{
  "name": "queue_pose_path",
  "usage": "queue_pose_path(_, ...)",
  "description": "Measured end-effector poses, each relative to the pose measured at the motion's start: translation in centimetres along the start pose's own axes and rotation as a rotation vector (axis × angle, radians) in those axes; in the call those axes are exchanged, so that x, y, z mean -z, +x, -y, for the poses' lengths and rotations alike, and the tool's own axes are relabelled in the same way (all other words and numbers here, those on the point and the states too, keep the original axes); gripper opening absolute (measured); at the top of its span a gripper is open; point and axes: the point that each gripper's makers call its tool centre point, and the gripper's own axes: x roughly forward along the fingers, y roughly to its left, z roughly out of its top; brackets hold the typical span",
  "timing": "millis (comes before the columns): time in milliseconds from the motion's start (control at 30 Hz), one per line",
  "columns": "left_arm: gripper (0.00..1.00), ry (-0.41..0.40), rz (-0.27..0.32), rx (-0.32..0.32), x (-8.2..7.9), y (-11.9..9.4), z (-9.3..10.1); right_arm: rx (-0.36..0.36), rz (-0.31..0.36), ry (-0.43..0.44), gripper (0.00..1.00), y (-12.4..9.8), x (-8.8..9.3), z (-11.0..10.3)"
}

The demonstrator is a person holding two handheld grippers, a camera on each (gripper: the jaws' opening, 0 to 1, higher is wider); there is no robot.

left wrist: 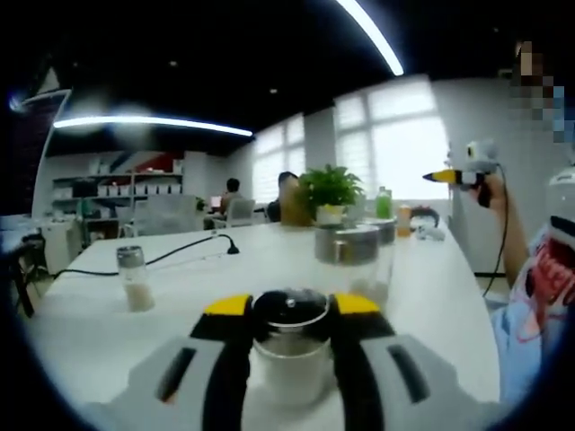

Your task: Rotate the seasoning bottle until the label or dispensing opening points toward the visible target arrow and the bottle remains upright within the marked orientation range

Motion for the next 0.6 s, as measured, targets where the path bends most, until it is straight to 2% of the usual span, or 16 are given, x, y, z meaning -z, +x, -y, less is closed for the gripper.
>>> queue_pose_path(433,0.35,0.01,-0.015,0.107,0.02,0.23,0.24,-0.005,-0.013,0.005,0.72,0.26,0.37,-0.1)
queue_pose_path(600,0.35,0.012,-0.016,0.177,0.0,0.23,0.48,0.0,-0.007,0.004,0.71,0.39,0.37,-0.01)
